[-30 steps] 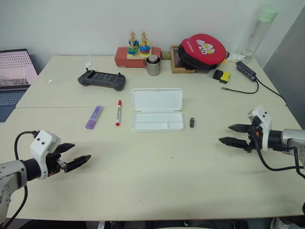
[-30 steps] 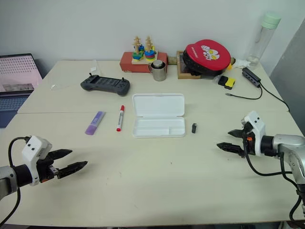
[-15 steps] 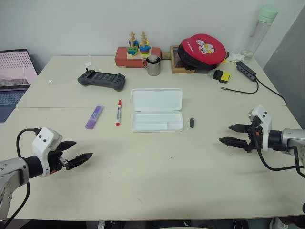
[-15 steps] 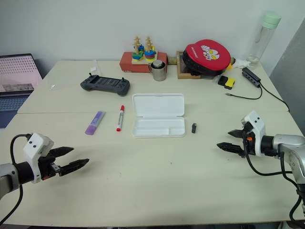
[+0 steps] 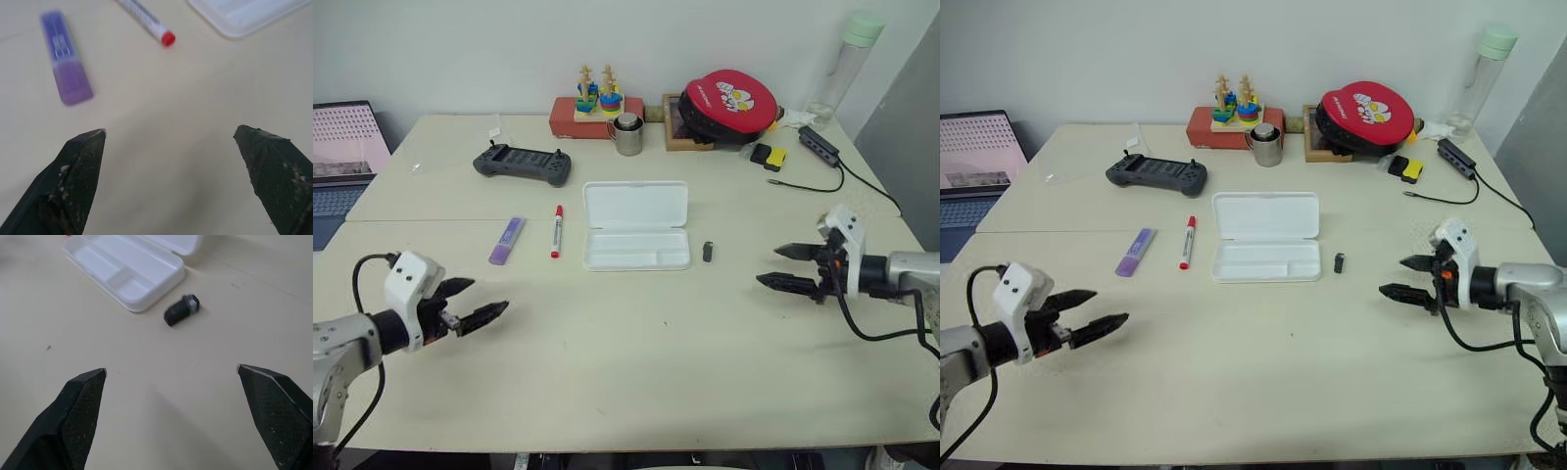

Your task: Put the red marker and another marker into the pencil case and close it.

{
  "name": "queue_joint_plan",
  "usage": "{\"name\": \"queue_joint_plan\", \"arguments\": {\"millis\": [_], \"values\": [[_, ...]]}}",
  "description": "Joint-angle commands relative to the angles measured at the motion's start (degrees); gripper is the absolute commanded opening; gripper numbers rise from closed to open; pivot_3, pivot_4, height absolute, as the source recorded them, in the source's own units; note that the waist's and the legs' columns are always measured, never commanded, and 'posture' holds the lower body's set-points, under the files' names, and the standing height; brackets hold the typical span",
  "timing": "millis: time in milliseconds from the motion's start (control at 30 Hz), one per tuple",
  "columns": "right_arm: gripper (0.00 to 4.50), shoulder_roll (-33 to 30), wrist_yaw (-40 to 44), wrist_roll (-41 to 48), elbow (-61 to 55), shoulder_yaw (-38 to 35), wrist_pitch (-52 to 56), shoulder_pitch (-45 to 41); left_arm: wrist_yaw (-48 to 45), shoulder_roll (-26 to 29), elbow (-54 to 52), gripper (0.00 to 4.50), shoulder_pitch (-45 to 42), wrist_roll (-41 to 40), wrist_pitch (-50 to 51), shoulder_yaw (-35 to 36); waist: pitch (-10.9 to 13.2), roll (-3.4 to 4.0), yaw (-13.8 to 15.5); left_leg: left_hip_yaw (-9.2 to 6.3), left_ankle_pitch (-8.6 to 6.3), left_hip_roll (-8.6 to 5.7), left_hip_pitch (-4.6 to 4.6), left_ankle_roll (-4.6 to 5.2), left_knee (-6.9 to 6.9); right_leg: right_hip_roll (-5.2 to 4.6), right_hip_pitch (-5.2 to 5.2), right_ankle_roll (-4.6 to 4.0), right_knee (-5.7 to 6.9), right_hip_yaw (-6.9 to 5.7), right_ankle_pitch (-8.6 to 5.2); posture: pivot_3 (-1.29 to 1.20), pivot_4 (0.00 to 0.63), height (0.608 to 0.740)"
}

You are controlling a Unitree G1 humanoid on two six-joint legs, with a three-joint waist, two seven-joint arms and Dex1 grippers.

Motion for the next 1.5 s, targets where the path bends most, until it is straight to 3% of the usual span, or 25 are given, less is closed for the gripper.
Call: {"name": "queue_joint_plan", "arguments": {"millis": [33, 200, 500, 600, 833, 1167, 1500], "values": [[4.48, 4.1, 2.9, -2.8, 3.1, 6.6, -4.0, -8.3, 1.5, -4.4, -5.8, 4.50, -6.3, -3.3, 1.3, -6.1, 0.0, -0.05, -0.1, -0.01, 0.00, 0.00, 0.01, 0.00, 0.00, 0.00, 0.01, 0.00, 0.00, 0.00, 0.00, 0.00, 0.150, 0.740], [4.48, 12.9, 5.9, -10.7, 15.3, 16.6, -12.1, -18.5, 2.8, -10.8, -5.8, 4.50, -13.1, -2.5, -1.0, -12.5, -0.1, -0.15, -0.4, 0.02, 0.00, -0.01, -0.05, -0.01, -0.01, 0.01, -0.13, -0.01, 0.00, -0.04, 0.01, 0.00, 0.150, 0.740], [4.48, 21.0, 9.4, -20.9, 26.6, 26.1, -19.4, -23.6, -0.2, -12.2, -5.1, 4.50, -16.8, -0.3, -4.2, -19.5, -0.1, -0.14, -0.5, 0.00, 0.01, -0.03, -0.04, -0.01, 0.02, 0.00, -0.14, -0.01, 0.01, -0.05, 0.01, 0.00, 0.150, 0.740], [4.03, 23.1, 8.6, -23.8, 29.6, 27.6, -20.2, -24.3, -0.4, -12.6, -3.3, 4.50, -18.7, 1.1, -5.6, -20.7, -0.1, -0.14, -0.5, 0.02, 0.01, -0.04, -0.03, -0.02, 0.03, 0.00, -0.14, -0.01, 0.03, -0.06, 0.01, 0.00, 0.150, 0.740], [2.22, 26.6, 5.5, -29.6, 36.1, 28.1, -23.5, -25.8, -1.2, -13.0, -1.4, 4.50, -20.1, 1.5, -6.7, -21.2, -0.1, -0.13, -0.6, 0.03, 0.01, -0.05, -0.01, -0.02, 0.04, 0.00, -0.15, -0.01, 0.06, -0.09, 0.01, 0.00, 0.150, 0.740], [0.08, 26.5, 9.3, -30.1, 32.0, 27.2, -27.6, -24.2, -1.0, -11.7, -2.4, 4.50, -17.4, 1.1, -6.5, -18.9, -0.1, -0.12, -0.7, 0.01, 0.01, -0.05, -0.01, -0.02, 0.04, 0.00, -0.16, -0.01, 0.08, -0.08, 0.01, 0.00, 0.150, 0.740], [0.01, 22.4, 13.9, -28.8, 14.5, 27.5, -22.0, -17.1, -1.2, -6.8, -8.6, 4.50, -8.1, -2.3, -2.6, -11.7, -0.1, -0.12, -0.6, -0.05, 0.01, -0.05, -0.05, -0.02, 0.00, 0.00, -0.18, -0.01, 0.04, -0.06, 0.01, 0.00, 0.150, 0.740]]}}
